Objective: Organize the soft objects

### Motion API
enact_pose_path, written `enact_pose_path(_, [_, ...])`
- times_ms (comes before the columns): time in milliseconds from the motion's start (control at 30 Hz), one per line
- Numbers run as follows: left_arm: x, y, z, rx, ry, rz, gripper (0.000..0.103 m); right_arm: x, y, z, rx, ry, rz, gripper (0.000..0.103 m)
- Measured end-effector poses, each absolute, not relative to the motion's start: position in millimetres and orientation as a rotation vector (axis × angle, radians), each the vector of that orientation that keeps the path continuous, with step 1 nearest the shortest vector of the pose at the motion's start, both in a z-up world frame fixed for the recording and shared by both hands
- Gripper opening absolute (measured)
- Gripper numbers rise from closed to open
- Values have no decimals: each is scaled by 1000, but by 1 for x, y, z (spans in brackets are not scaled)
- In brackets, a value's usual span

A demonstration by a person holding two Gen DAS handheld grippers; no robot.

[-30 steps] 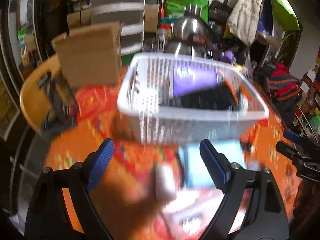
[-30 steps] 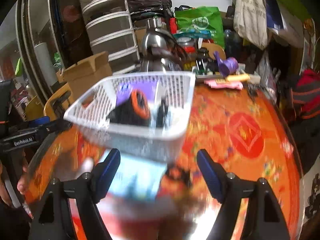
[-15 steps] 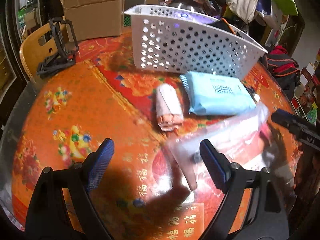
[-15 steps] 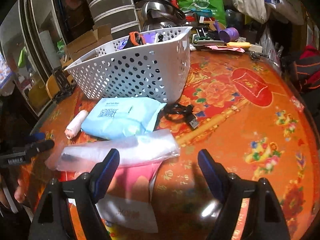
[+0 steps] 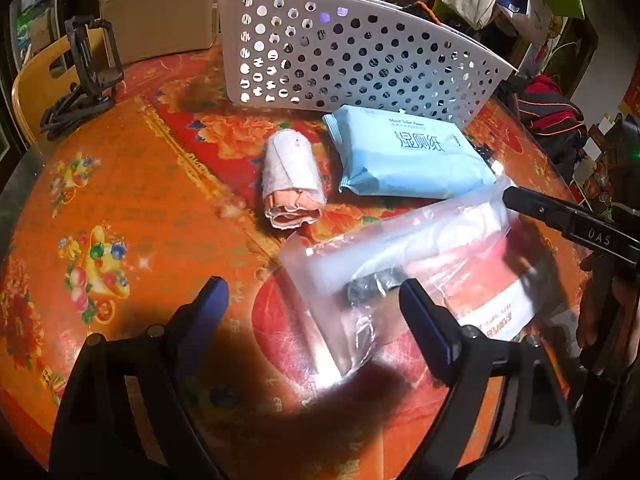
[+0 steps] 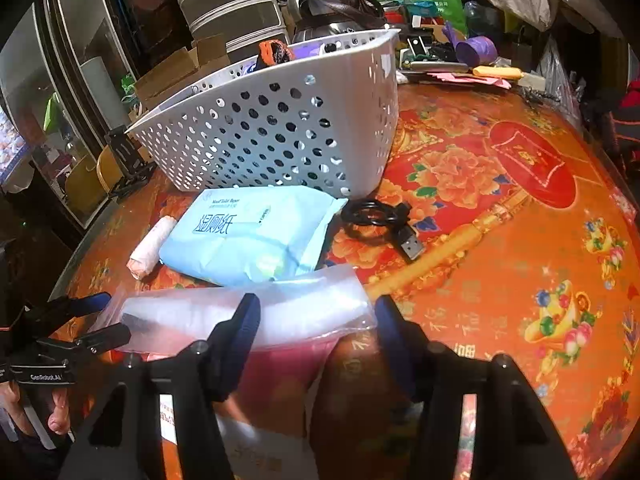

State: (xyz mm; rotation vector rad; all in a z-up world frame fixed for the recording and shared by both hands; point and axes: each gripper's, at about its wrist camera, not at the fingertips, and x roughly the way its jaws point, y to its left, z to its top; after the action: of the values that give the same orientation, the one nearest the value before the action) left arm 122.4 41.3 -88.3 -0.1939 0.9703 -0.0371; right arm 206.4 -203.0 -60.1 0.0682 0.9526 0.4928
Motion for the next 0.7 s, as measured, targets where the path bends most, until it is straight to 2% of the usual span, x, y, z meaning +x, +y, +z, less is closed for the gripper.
enact_pose_path(133, [123,36,-90,-168,956,-32,85,208,-207,-62,85,952,496,51])
enact_pose_path(167, [122,35,-90,-167,949,-30,82,208,-208,-63,85,951,495,47])
enact_pose_path(333, [120,31,-90,-159,920,-40,63,206,-208,-64,79,936,500,40])
enact_pose_path(400, [118,29,-90,-152,911,-48,51,206,-208,-65,74,936,501,38])
enact_pose_path(467, [117,25,-90,-141,901,-60,44,204,-209,-64,62,925,496,29])
enact_pose_path(500, [116,25,-90,-141,898,-62,37,203,-209,-64,57,918,490,26])
enact_pose_path(700, [112,42,-90,-244,868,-99,22,198,-212,-60,45,887,472,12])
